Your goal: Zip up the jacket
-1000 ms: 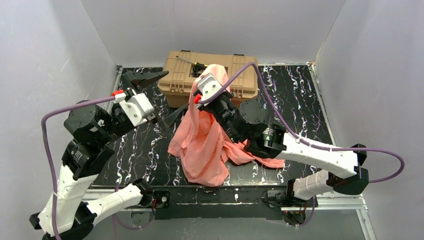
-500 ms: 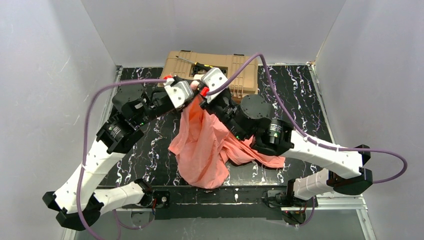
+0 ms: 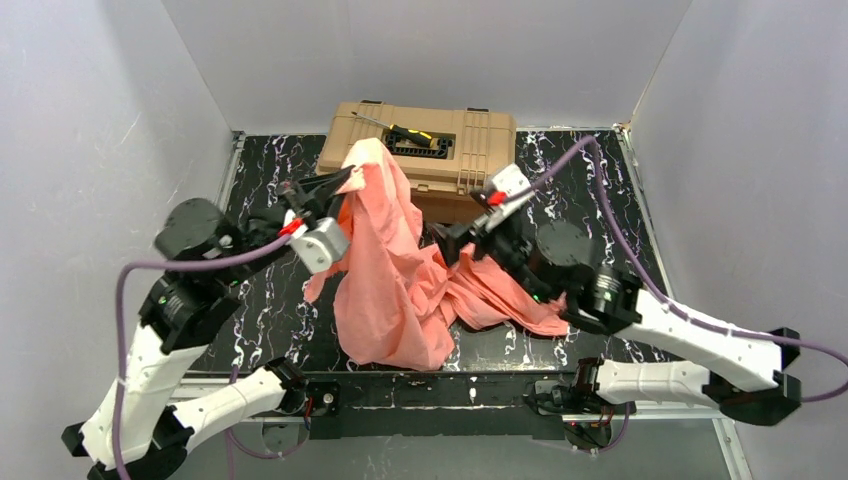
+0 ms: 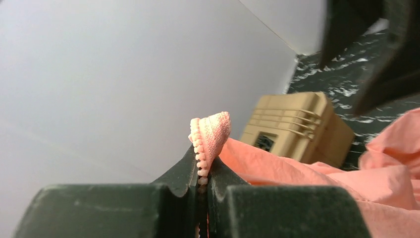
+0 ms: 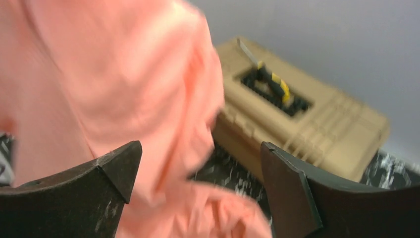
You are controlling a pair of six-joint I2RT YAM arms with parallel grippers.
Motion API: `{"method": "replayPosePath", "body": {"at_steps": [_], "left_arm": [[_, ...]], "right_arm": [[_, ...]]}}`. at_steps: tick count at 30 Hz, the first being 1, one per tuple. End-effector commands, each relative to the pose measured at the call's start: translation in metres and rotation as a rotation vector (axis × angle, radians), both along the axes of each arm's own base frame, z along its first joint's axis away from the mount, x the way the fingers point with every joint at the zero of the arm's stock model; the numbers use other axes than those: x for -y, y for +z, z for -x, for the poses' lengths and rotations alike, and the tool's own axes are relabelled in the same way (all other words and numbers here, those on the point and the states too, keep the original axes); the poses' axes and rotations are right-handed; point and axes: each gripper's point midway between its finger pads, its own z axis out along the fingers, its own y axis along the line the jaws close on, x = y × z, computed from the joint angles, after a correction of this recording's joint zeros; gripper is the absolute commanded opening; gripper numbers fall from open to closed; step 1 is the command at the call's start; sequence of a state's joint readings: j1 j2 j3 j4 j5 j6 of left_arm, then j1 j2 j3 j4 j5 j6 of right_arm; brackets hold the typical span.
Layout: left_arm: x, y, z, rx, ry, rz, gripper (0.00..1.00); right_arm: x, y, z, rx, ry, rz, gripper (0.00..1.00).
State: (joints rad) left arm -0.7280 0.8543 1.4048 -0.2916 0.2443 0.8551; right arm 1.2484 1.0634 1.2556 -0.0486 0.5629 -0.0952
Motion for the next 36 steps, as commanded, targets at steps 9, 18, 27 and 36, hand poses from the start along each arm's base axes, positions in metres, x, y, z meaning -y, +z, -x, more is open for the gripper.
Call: {"method": "replayPosePath", "body": {"at_steps": [9,18,27,36], "left_arm": [[-0.034,0.056,0.069,0.211,-0.114,-0.052,0.0],[-0.053,0.069,0.07,0.253,-0.032,-0.06,0.0],[-0.059,0.064,0.074,0.265,-0.022,-0.077,0.0],[-0.065,0.034,0.073,0.232,-0.001,-0.149,0.0]], "right_arm": [[-0.022,-0.159,-0.01,-0.344,0.173,-0.016,0.98],[-0.084,-0.258,0.019,-0.522,0.543,0.161,0.98],[-0.036,-0.323,-0.042,-0.504,0.106,0.453,0.78],[0.011,-0.219,-0.125,-0.329,-0.311,0.336,0.01]]}}
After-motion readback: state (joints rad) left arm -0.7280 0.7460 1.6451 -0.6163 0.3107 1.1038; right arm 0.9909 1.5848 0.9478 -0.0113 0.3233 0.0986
